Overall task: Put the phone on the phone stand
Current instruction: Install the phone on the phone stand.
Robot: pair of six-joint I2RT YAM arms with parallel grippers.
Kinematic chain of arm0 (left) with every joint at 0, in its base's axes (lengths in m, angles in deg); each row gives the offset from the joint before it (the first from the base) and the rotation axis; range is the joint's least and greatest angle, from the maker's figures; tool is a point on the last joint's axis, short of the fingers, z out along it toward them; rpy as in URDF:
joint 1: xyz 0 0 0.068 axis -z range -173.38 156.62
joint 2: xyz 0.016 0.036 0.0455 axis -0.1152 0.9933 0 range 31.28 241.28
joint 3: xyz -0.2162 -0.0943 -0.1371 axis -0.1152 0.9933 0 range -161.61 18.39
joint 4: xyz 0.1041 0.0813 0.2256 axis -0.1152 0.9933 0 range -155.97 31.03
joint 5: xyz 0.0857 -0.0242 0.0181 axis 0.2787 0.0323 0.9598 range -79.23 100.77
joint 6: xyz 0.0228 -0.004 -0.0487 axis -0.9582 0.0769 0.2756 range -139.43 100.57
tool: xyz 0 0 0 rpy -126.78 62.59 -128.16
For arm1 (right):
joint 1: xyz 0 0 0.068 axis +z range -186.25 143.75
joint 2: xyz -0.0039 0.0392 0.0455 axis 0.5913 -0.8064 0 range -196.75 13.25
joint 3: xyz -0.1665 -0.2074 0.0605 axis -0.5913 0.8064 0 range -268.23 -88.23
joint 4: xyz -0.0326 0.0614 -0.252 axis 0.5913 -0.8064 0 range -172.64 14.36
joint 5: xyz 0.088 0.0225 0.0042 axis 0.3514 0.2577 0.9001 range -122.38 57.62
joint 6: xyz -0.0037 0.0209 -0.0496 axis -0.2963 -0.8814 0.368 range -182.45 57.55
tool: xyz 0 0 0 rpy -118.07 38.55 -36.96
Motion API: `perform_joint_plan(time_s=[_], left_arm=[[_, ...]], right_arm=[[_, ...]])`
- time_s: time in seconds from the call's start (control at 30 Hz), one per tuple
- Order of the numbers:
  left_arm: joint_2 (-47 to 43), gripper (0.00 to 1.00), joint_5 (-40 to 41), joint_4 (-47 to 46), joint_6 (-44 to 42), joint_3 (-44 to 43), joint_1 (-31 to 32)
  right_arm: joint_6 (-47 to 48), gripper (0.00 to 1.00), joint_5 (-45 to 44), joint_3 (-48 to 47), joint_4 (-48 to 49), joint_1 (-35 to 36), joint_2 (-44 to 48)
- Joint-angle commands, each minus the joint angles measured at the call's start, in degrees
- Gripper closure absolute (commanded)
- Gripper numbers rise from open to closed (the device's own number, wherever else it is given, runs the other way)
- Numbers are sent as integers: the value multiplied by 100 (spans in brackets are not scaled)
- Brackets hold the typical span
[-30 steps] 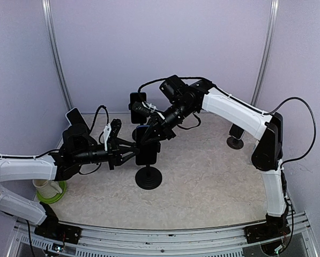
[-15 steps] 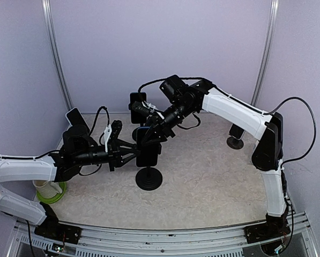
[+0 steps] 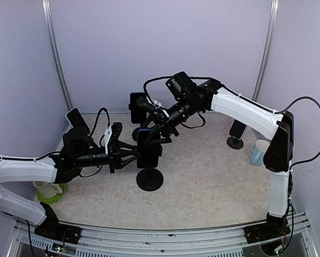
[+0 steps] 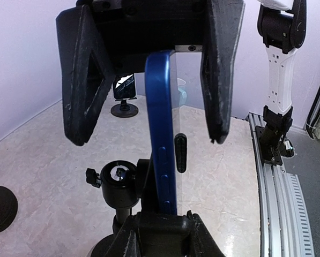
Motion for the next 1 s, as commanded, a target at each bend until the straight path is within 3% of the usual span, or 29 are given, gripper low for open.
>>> perform_joint_plan(time_s=[0.0, 0.33, 0.53, 0.97], left_arm=[[-133, 100, 23, -706, 177, 22, 12], [118, 100, 178, -1114, 763, 107, -41], [166, 100, 353, -1161, 1194, 98, -49], [323, 100, 263, -1746, 1842, 354, -33]], right_arm=[[-339, 29, 151, 473, 696, -74, 566], [-1618, 27, -244, 2356, 2494, -308, 1800], [-2228, 27, -36, 3709, 3616, -438, 2566], [-2990, 34, 344, 5202, 5103, -438, 2529]])
